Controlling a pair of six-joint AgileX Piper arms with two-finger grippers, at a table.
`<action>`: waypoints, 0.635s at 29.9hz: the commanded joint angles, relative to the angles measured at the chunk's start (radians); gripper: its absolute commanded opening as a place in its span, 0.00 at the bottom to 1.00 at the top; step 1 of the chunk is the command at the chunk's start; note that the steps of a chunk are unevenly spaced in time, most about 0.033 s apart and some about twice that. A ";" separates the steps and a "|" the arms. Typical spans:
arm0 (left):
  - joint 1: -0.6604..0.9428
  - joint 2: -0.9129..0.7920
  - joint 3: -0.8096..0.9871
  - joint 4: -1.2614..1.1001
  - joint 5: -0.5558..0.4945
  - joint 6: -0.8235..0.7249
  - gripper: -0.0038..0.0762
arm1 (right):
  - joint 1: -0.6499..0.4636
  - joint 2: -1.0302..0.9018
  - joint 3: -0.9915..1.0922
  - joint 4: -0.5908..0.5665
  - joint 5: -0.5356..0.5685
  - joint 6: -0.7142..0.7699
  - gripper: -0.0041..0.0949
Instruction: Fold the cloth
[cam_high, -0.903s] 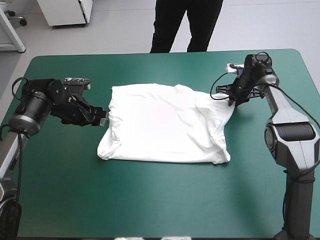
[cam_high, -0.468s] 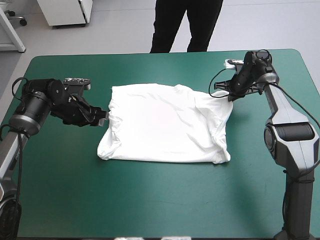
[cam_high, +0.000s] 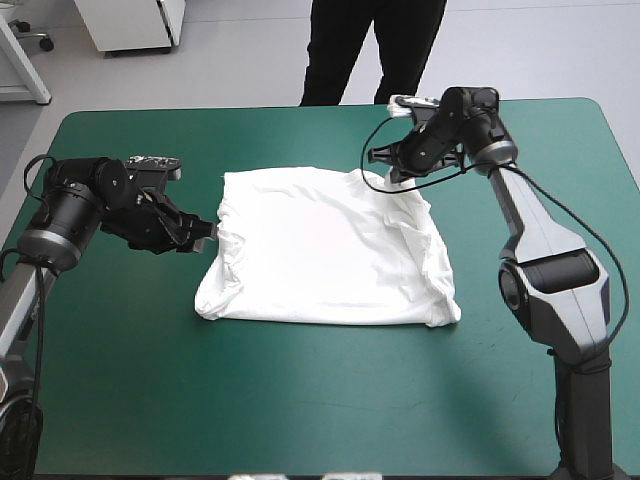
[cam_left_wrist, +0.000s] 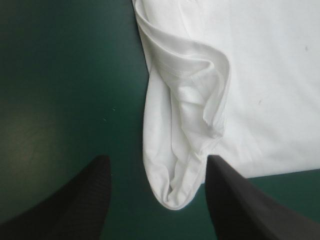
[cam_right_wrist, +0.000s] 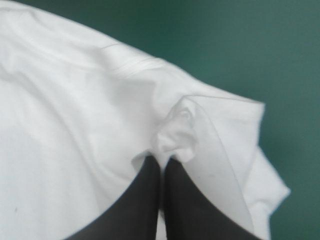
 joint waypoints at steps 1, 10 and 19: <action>-0.001 -0.044 -0.029 -0.023 -0.006 -0.002 0.56 | 0.056 -0.040 -0.033 0.019 -0.003 -0.016 0.02; -0.001 -0.044 -0.029 -0.023 0.025 -0.002 0.56 | 0.128 0.053 -0.033 0.033 0.008 -0.008 0.27; -0.001 -0.044 -0.029 -0.037 0.037 0.009 0.55 | 0.135 0.000 -0.035 0.035 0.008 0.037 0.66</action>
